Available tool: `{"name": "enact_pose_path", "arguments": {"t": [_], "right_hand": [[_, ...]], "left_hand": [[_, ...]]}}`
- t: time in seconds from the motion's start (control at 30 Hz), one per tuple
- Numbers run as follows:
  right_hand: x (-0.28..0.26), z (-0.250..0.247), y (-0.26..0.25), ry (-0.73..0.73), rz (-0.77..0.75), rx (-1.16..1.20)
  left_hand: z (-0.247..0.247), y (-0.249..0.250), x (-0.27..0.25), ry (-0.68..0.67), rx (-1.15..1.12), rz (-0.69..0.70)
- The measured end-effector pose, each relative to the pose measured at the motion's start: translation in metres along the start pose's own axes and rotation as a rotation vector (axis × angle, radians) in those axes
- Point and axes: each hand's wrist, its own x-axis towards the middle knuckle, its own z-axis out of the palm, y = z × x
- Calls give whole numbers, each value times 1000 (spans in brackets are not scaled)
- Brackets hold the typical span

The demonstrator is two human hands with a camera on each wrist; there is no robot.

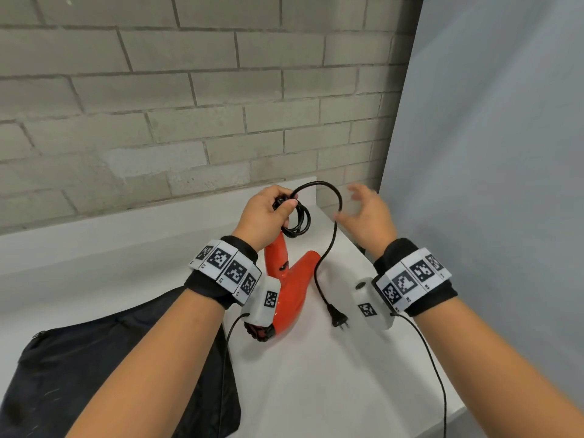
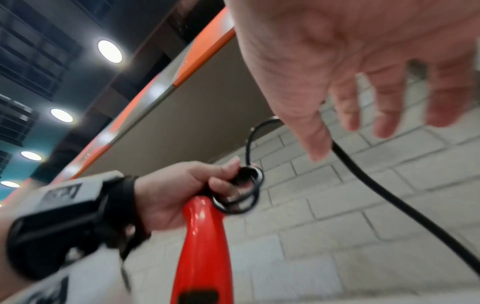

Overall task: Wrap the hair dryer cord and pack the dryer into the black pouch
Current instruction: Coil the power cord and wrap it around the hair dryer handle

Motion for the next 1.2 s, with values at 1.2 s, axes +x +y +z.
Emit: {"name": "enact_pose_path", "arguments": {"t": [1.2], "right_hand": [[-33, 36, -24, 36, -193, 702]], "left_hand": [[7, -5, 2, 63, -115, 8]]}}
